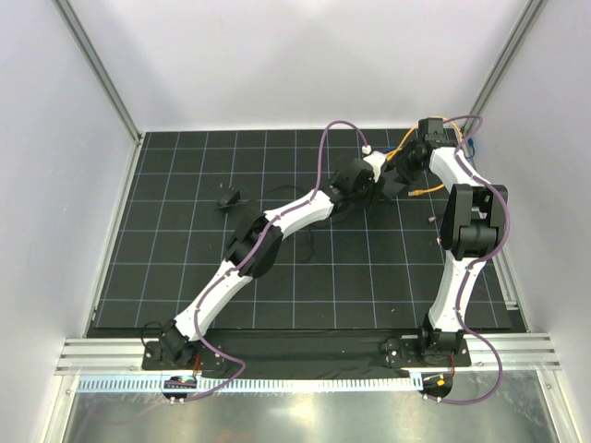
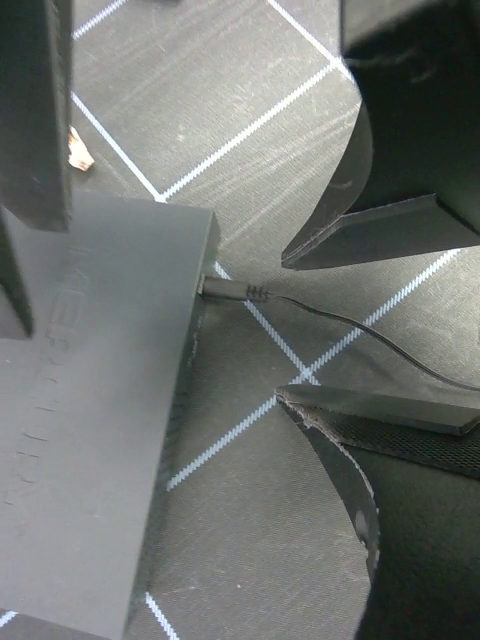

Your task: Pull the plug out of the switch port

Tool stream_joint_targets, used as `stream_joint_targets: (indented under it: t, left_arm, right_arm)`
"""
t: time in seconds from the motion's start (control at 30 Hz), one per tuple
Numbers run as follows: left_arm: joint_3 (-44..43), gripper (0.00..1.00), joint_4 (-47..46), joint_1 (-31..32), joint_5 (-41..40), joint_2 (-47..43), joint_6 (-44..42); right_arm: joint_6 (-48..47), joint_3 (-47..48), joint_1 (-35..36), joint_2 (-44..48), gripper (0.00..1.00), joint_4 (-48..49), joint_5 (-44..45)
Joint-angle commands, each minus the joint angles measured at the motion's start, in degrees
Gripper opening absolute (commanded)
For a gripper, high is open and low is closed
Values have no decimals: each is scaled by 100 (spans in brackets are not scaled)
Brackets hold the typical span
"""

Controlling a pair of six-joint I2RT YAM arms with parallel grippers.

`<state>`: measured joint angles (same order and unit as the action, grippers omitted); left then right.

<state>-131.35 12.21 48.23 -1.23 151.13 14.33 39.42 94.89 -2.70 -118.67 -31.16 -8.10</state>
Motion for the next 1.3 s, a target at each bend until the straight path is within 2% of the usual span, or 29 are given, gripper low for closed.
stream_joint_targets:
  t: [0.0,0.43,0.6,0.67,1.27]
  left_arm:
    - [-260,53,-500,-15,71,66,-132]
    - [-365,48,-614,2,71,171,0]
    - [-409,45,-623,2,106,198,88]
    - [-409,44,-623,2,351,215,158]
    - [-541,47,-122,-6,168,268,712]
  right_arm:
    - [-13,20,15,55,49,241,-139]
    - [180,82,15,-103,39,408,-280]
    - [215,65,15,-130,39,426,-315]
    - [215,65,15,-130,39,426,-298]
    - [242,-32,-46,-121,39,532,-403]
